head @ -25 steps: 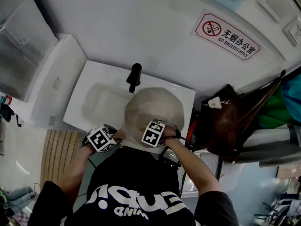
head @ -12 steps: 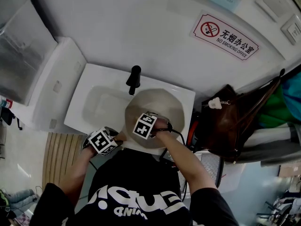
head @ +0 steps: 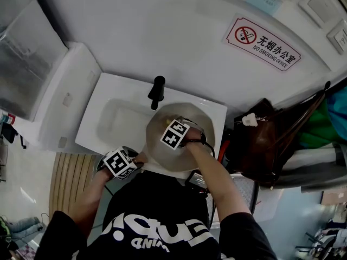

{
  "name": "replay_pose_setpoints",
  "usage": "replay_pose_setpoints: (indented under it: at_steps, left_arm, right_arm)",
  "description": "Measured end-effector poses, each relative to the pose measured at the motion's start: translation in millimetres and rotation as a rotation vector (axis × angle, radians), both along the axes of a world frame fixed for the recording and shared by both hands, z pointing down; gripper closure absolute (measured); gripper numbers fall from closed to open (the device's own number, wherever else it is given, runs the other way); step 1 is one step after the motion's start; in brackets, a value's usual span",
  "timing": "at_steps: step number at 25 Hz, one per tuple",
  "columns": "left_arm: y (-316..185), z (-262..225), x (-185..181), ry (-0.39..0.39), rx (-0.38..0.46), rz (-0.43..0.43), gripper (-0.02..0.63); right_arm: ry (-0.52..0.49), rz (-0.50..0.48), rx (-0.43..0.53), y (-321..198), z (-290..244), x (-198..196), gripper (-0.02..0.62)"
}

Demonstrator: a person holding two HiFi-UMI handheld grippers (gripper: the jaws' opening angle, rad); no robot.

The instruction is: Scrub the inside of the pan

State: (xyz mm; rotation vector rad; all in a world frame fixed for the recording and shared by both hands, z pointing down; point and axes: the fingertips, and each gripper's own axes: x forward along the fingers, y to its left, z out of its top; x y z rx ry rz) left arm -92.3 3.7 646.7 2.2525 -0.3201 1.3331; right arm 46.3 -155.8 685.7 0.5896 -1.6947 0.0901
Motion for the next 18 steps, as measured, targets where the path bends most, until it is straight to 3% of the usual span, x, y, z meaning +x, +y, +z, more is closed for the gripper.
replay_pose_setpoints:
  at_steps: [6, 18]
  left_arm:
    - [0.5, 0.4, -0.3, 0.003, -0.007, 0.006, 0.428]
    - [1.0, -1.4, -0.1, 0.008, -0.008, 0.010, 0.428]
  right_arm:
    - [0.060, 0.032, 0.048, -16.1, -3.4, 32.0, 0.543]
    - [0.205, -0.067, 0.091, -9.3, -5.9, 73.7, 0.543]
